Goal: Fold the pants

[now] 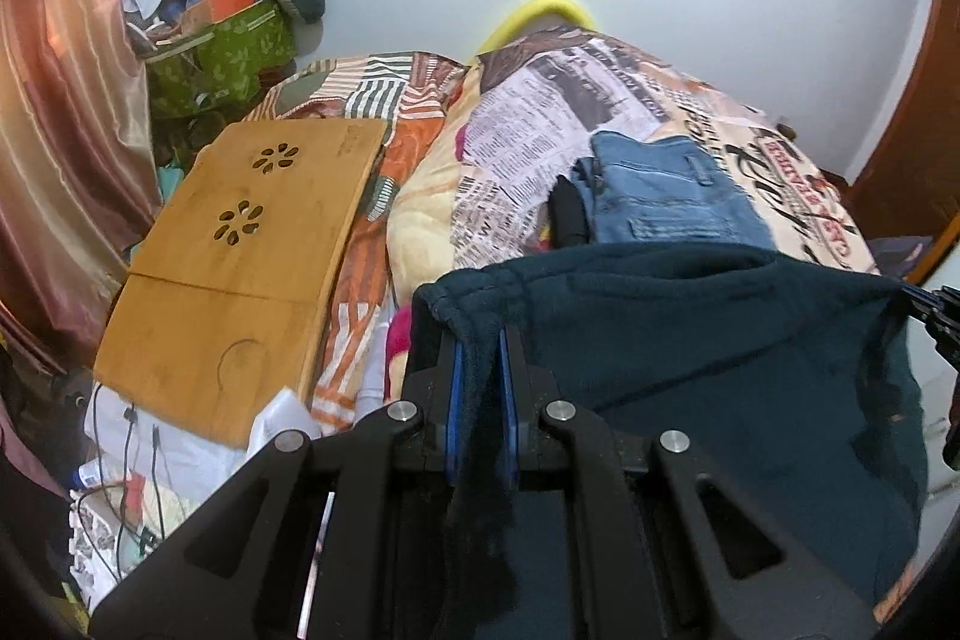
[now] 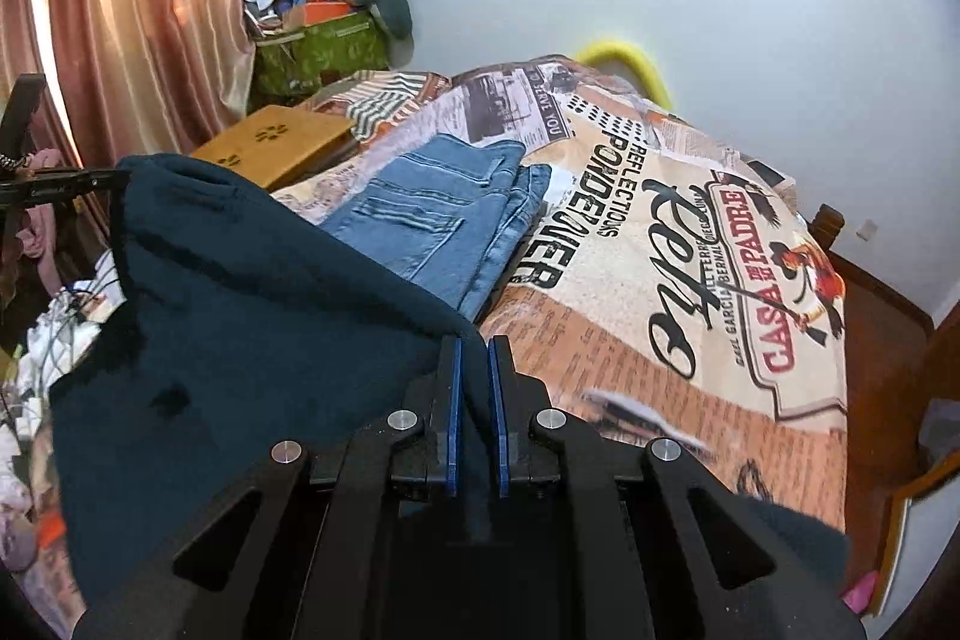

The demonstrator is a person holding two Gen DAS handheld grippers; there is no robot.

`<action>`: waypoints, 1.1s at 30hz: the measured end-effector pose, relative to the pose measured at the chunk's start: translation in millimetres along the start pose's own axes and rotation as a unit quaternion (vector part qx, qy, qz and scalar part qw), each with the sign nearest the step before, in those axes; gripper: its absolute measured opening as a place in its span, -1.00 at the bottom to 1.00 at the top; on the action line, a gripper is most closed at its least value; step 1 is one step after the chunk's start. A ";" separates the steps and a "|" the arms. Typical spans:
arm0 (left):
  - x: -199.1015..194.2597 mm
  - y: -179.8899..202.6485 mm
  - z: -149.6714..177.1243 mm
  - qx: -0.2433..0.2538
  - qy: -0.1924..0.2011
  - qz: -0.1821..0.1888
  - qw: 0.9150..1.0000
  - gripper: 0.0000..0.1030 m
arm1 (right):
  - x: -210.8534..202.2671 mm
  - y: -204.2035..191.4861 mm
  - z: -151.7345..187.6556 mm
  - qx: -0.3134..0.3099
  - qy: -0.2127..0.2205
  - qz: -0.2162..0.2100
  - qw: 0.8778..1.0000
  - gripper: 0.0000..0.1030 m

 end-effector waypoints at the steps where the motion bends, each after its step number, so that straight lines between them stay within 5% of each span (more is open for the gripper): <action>1: -6.3 1.1 3.3 0.001 -0.001 0.002 1.000 -0.79 | -6.8 -1.7 2.8 0.002 0.000 -0.002 1.000 -0.85; 17: -81.2 1.3 98.5 -0.025 0.002 0.012 1.000 -0.79 | -95.0 -42.4 74.3 0.024 -0.015 -0.055 0.998 -0.84; 26: -88.1 -3.5 151.9 -0.030 -0.021 -0.023 0.999 -0.84 | -99.2 -53.0 120.3 0.066 -0.037 -0.069 0.995 -0.84; 33: -74.5 -14.4 181.9 -0.069 -0.056 -0.018 0.996 -0.84 | -92.4 -54.0 145.6 0.089 -0.059 -0.080 0.991 -0.84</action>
Point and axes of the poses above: each gripper's, at about its wrist camera, not at the fingertips, and x roughly the way its jaws point, y to its right, z to its underside, the point moved 2 cm from there along x, roughly the way its jaws point, and after that the axes turned 10 degrees about x, right-handed, at the moved point
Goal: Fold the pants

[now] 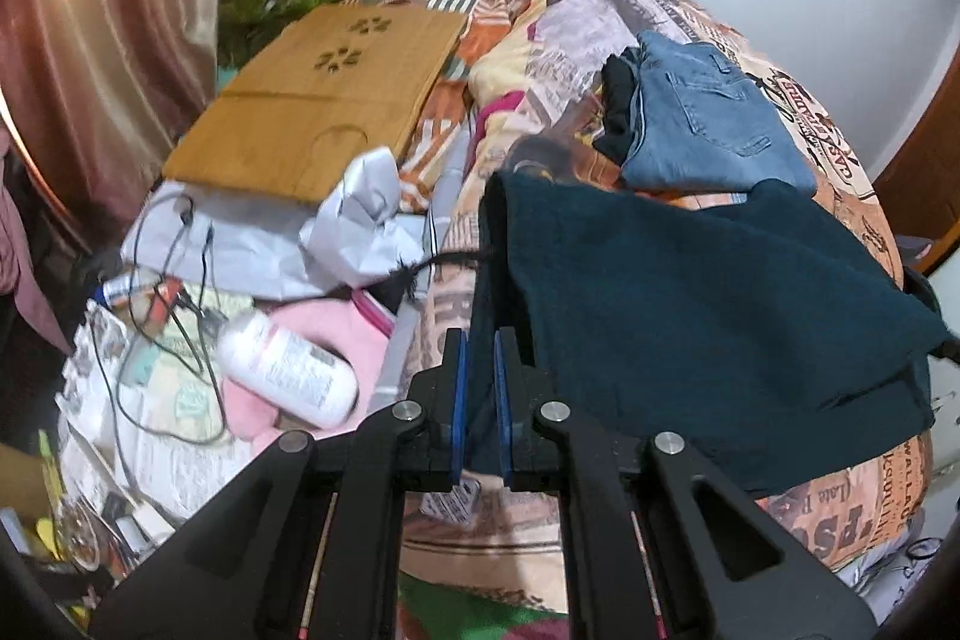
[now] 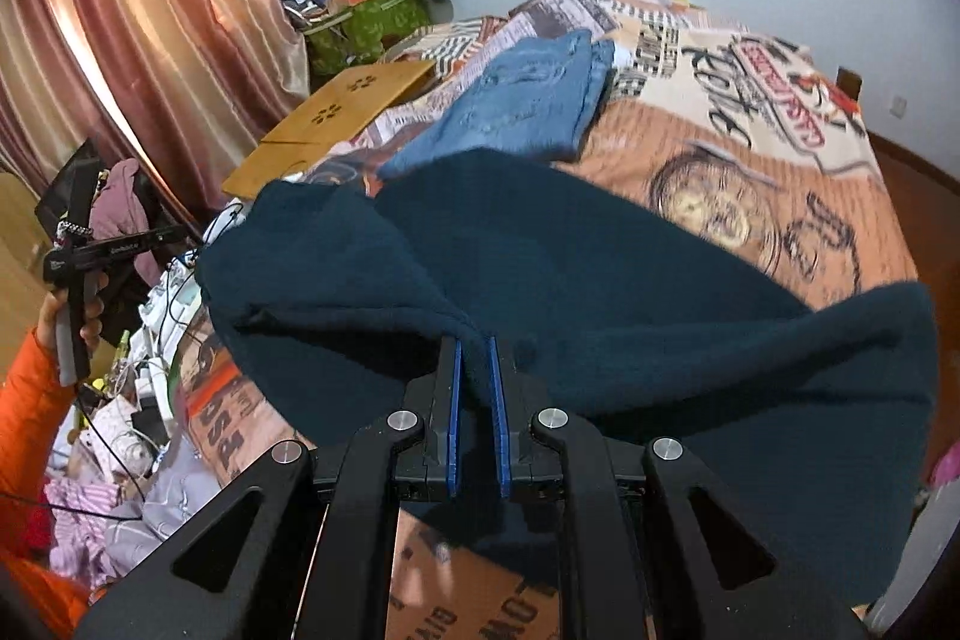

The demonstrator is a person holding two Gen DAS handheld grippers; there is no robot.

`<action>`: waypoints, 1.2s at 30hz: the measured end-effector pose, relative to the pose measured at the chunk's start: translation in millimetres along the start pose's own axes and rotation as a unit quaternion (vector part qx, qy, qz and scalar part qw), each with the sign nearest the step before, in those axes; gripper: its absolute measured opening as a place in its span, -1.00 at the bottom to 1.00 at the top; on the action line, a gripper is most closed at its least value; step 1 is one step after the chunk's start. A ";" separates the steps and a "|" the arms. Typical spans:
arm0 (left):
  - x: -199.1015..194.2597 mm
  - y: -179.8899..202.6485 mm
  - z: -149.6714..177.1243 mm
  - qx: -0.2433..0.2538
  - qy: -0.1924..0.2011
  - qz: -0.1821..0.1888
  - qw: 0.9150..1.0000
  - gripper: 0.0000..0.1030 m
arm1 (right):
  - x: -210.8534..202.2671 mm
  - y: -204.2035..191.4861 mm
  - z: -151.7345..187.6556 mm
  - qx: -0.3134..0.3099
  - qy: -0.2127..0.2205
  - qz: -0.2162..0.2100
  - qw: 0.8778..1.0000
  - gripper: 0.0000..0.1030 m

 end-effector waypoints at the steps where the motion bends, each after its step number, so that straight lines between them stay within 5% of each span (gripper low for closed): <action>1: 0.6 1.2 0.8 -0.002 -0.001 0.004 1.000 -0.84 | 1.7 2.3 3.1 0.003 -0.004 -0.001 1.000 -0.83; 9: -6.5 48.3 -24.5 0.042 0.011 0.013 0.999 -0.84 | 3.3 9.9 16.2 0.027 -0.027 0.000 0.999 -0.67; 14: -9.0 96.5 -50.6 0.074 0.021 0.032 0.997 -0.83 | -23.8 21.6 4.8 0.024 0.019 0.016 0.999 -0.20; 17: -8.9 125.3 -66.2 0.088 0.026 0.044 0.995 -0.66 | -44.6 38.2 -4.0 0.033 0.051 0.033 0.998 0.01; 24: -1.2 198.4 -108.1 0.119 0.049 0.077 0.989 -0.09 | -95.1 103.0 -22.2 0.077 0.119 0.104 0.984 0.05; 36: 66.4 306.4 -151.7 0.175 0.017 0.113 0.978 0.05 | -112.1 236.4 -41.7 0.164 0.139 0.220 0.951 0.05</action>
Point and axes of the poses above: each gripper's, at about its wrist camera, not at the fingertips, and x roughly the way its jaws point, y to its right, z to its underside, the point moved 2 cm from there along x, roughly the way its jaws point, and after that the axes turned 10 degrees about x, right-handed, at the moved point
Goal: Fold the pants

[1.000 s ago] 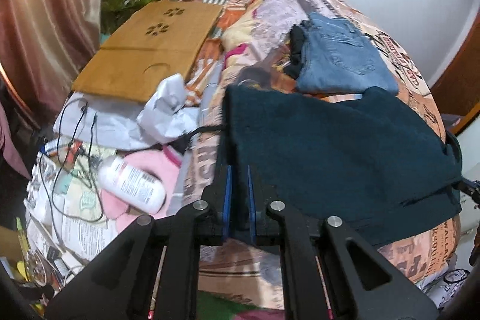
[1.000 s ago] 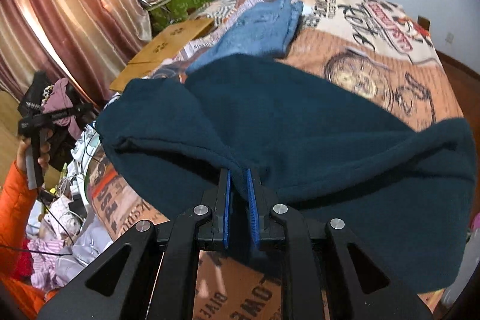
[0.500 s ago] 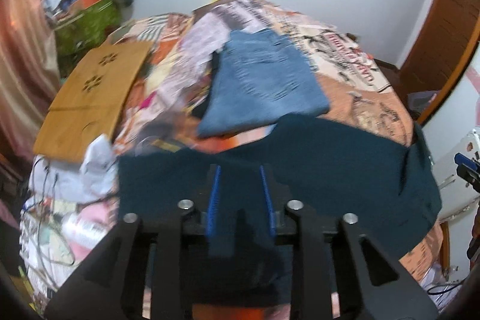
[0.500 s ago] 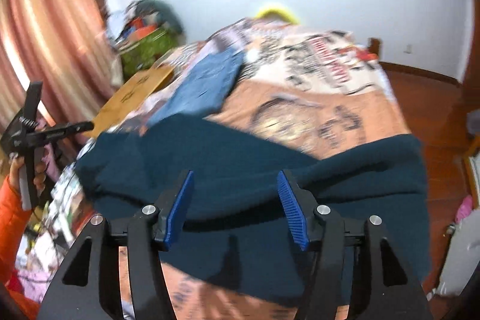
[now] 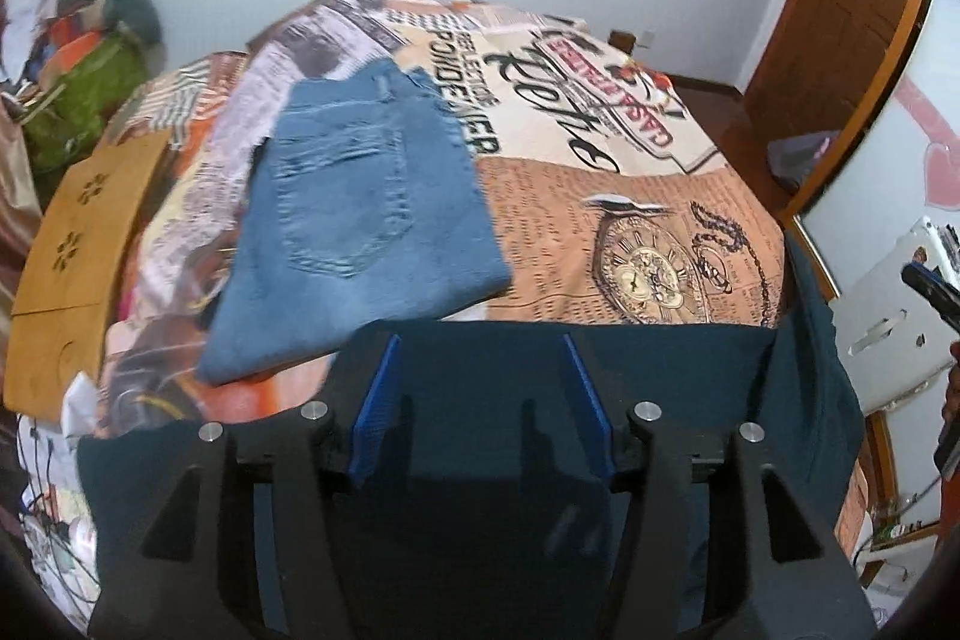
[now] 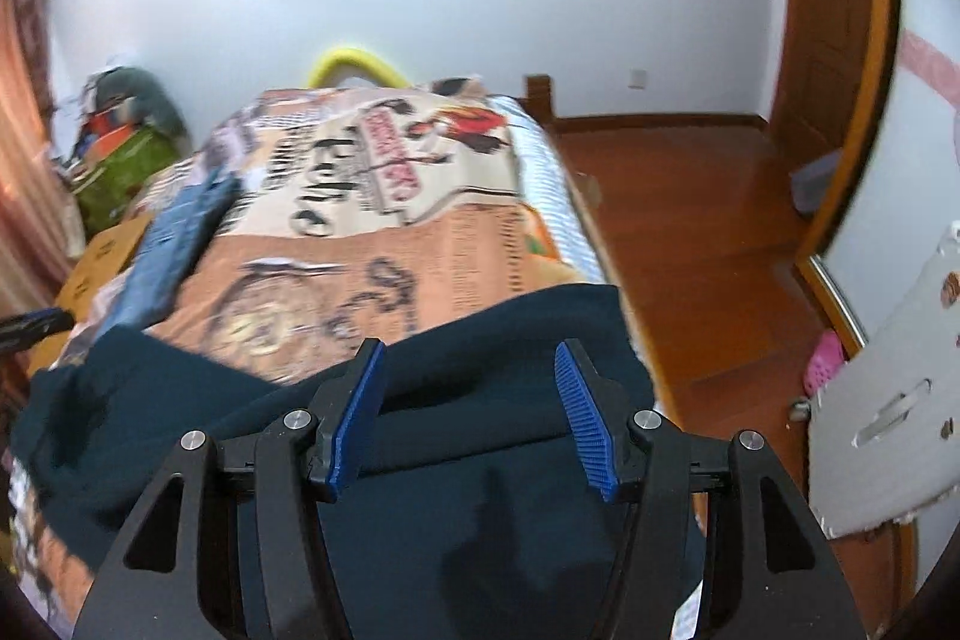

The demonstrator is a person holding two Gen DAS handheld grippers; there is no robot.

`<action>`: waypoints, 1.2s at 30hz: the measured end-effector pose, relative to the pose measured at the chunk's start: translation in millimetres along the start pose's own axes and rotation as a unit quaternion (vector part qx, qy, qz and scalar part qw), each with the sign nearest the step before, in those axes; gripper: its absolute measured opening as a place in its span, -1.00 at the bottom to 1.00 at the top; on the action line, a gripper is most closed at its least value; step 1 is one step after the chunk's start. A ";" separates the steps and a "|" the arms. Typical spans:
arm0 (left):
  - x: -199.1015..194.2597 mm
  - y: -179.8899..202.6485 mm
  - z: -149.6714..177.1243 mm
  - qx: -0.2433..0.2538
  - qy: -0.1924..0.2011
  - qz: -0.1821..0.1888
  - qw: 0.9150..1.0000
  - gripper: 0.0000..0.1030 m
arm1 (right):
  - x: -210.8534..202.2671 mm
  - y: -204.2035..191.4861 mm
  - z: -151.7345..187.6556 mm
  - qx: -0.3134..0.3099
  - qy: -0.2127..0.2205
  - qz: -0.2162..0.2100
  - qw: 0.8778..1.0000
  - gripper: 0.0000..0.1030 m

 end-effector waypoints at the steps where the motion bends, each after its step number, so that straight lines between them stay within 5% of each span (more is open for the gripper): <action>1: 6.8 3.0 -1.9 0.003 -0.005 0.000 1.000 0.05 | 9.1 4.3 -2.9 0.002 -0.003 0.007 1.000 0.05; 16: 88.5 -14.0 9.9 -0.009 -0.069 -0.021 0.997 0.16 | 150.1 50.5 -31.8 0.048 -0.076 0.036 0.995 0.05; 22: 94.2 -8.6 12.1 0.008 -0.059 -0.038 0.997 0.36 | 171.8 73.1 -19.9 0.097 -0.115 -0.006 0.989 0.05; 32: 81.0 -2.0 10.7 0.011 -0.068 -0.037 0.997 0.38 | 172.2 69.1 -20.5 0.066 -0.113 0.007 0.991 -0.73; 36: 56.5 16.3 10.0 0.021 -0.065 -0.014 0.998 0.38 | 147.5 68.7 -25.8 0.070 -0.090 0.006 0.993 -0.79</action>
Point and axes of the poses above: each gripper's, at about its wrist camera, not at the fingertips, and x roughly the way its jaws point, y to its right, z to its underside, the point moved 2 cm from there along x, roughly the way its jaws point, and after that the axes turned 10 degrees about x, right-handed, at the moved point
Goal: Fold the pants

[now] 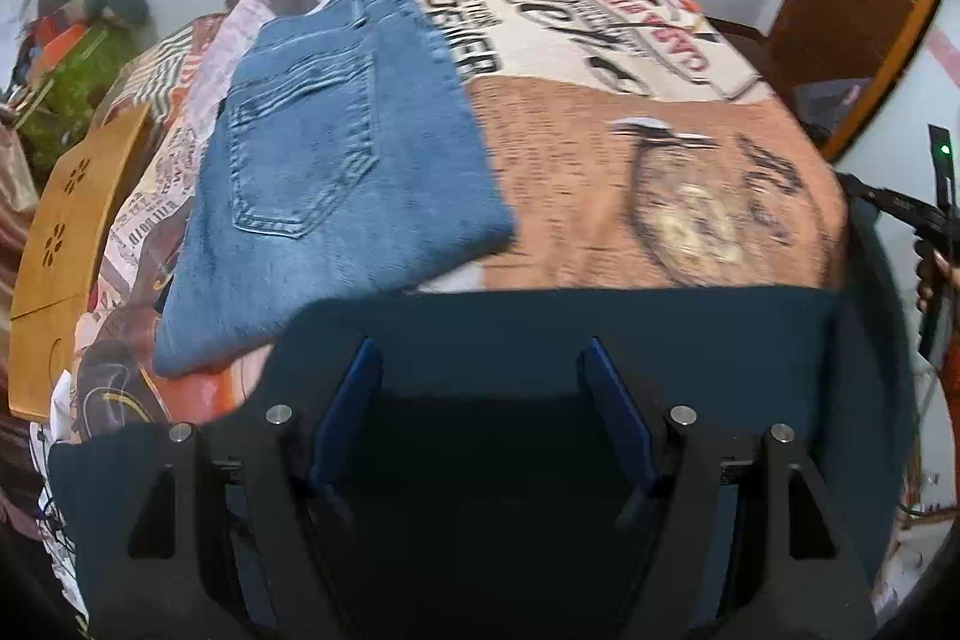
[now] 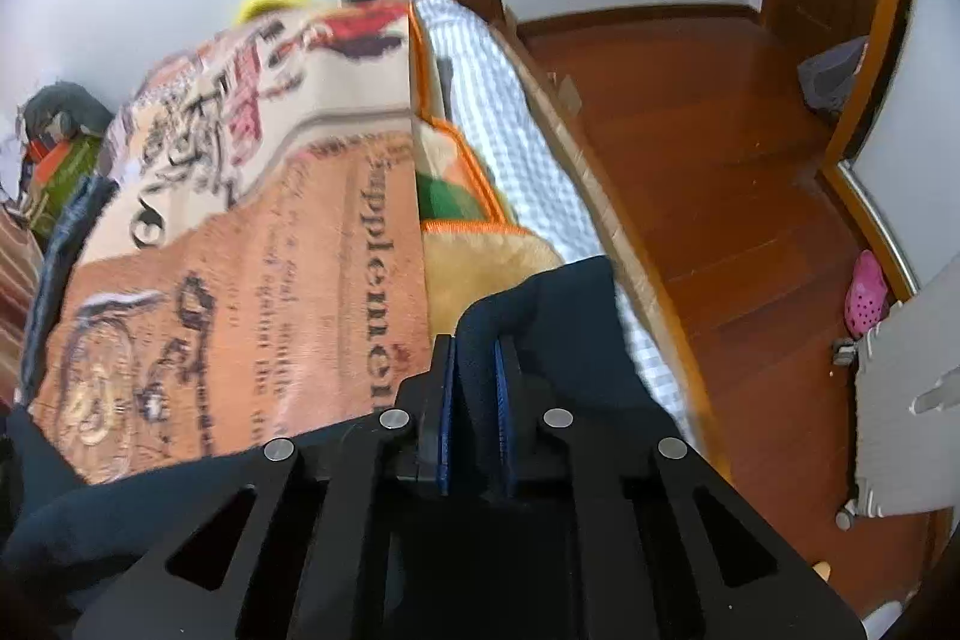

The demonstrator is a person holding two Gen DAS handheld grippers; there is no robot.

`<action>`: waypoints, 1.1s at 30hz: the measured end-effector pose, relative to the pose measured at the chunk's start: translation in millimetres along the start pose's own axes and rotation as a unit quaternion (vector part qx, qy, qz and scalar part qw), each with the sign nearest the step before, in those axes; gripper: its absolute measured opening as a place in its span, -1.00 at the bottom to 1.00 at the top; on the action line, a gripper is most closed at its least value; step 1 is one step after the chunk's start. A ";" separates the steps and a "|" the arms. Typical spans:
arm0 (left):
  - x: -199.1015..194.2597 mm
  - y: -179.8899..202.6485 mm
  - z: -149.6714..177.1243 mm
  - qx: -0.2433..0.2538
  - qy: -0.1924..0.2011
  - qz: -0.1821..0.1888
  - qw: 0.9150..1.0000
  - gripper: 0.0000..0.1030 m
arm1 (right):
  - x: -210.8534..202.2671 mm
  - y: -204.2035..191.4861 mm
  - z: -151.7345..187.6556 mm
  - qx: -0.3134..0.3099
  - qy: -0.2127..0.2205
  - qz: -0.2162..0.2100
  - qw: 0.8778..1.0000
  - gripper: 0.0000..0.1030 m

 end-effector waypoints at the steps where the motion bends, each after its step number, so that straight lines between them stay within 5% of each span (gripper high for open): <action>1: -7.1 5.9 0.1 0.005 0.002 0.004 1.000 0.38 | -12.7 2.3 0.0 0.003 0.010 -0.004 1.000 -0.80; 8: -46.1 58.0 -0.3 -0.006 0.011 0.073 0.997 0.39 | -81.6 14.3 3.7 0.010 0.057 -0.023 0.998 -0.81; 19: -68.8 144.3 24.1 0.075 0.012 0.101 0.992 0.39 | -130.7 40.2 40.7 0.023 0.077 -0.023 0.996 -0.81; 23: -57.6 162.2 41.2 0.097 -0.006 0.093 0.991 0.39 | -135.0 47.5 49.8 0.041 0.080 -0.030 0.995 -0.81; 29: -36.1 164.0 52.9 0.116 -0.016 0.032 0.993 0.39 | -146.4 54.1 55.6 0.047 0.086 -0.038 0.994 -0.81; 33: -47.1 153.0 47.6 0.095 0.003 0.040 0.995 -0.24 | -158.4 57.1 62.6 0.049 0.094 -0.046 0.993 -0.81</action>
Point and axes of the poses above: each gripper's, at about its wrist camera, not at the fingertips, and x roughly the way its jaws point, y to its right, z to its underside, the point moved 2 cm from there along x, roughly the way its jaws point, and after that the axes turned 10 degrees about x, right-handed, at the moved point
